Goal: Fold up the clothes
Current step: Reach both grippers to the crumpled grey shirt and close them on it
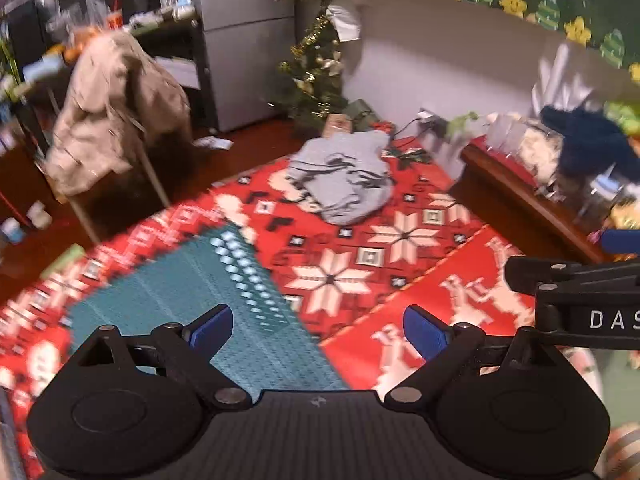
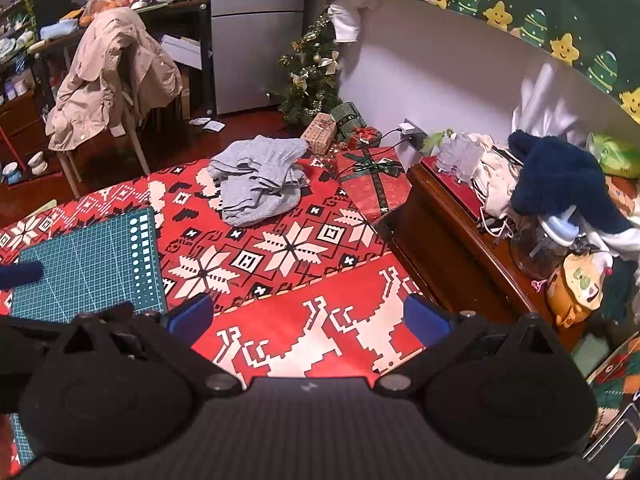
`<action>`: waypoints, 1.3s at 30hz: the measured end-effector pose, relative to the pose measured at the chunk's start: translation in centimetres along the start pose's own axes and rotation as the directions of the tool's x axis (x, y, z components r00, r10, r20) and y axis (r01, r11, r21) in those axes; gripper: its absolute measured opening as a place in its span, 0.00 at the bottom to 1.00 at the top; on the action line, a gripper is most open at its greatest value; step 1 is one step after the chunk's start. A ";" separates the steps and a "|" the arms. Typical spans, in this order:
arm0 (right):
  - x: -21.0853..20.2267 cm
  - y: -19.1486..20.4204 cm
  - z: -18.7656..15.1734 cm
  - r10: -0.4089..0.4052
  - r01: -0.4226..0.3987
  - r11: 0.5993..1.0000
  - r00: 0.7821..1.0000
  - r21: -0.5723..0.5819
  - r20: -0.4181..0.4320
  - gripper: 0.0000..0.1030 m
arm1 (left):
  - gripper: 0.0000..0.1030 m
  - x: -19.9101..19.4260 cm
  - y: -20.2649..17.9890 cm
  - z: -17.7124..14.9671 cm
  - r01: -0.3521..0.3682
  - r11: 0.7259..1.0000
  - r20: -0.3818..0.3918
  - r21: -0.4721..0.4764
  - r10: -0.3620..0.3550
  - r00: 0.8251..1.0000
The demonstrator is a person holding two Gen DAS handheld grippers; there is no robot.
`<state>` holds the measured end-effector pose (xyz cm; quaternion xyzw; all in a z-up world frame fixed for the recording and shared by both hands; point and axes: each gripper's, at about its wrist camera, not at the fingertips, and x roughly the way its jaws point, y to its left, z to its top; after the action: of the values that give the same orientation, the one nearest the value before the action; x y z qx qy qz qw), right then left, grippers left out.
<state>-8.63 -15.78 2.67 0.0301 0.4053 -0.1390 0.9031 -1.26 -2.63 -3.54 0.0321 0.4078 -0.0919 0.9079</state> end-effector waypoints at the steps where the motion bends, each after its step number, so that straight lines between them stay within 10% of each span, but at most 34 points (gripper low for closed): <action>1: 0.2 -0.2 -0.1 0.002 -0.002 1.000 1.000 0.008 0.009 0.99 | 0.90 0.2 0.1 -0.1 0.012 1.000 0.008 -0.012 -0.012 1.000; 20: 7.7 -1.5 -0.2 0.152 -0.121 0.976 0.973 -0.179 0.172 0.99 | 0.90 6.9 1.1 1.0 0.065 0.990 0.210 -0.129 -0.037 0.977; 30: 16.1 -3.4 2.6 0.184 -0.172 0.981 0.971 -0.088 0.152 0.97 | 0.88 14.5 2.8 3.6 0.004 0.983 0.103 -0.181 0.015 0.995; 39: 23.5 -3.0 5.7 0.258 -0.251 0.966 0.954 -0.066 0.152 0.83 | 0.81 20.7 1.2 6.5 0.093 0.993 0.056 -0.071 -0.089 0.994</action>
<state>9.54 -24.97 -10.74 0.0499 0.3276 -0.0141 0.9434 17.22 -5.22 -14.61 -0.0222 0.3879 -0.1190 0.9137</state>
